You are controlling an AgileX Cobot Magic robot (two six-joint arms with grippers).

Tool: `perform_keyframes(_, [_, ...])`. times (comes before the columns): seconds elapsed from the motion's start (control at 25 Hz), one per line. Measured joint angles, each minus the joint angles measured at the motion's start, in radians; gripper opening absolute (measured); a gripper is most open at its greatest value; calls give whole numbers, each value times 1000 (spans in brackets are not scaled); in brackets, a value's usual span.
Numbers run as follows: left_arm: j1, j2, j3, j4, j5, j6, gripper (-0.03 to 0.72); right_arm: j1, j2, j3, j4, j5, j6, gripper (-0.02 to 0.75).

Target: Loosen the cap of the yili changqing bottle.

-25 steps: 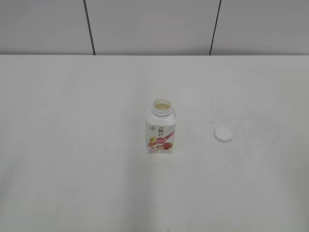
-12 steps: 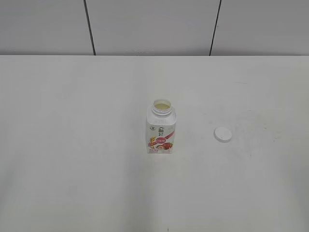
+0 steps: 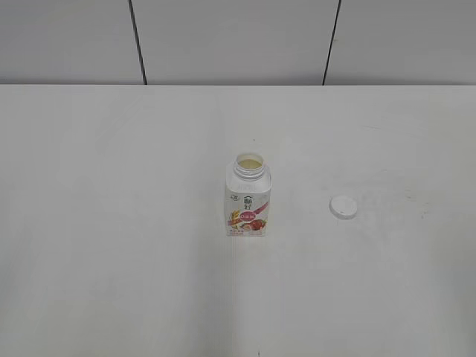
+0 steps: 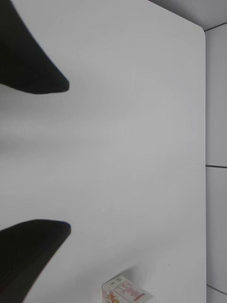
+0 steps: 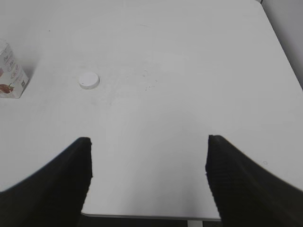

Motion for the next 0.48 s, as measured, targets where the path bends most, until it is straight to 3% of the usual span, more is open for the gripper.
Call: perform_keyframes(0.48, [23, 0, 1, 0, 0, 0, 489, 0, 0, 0, 0, 0, 0, 588])
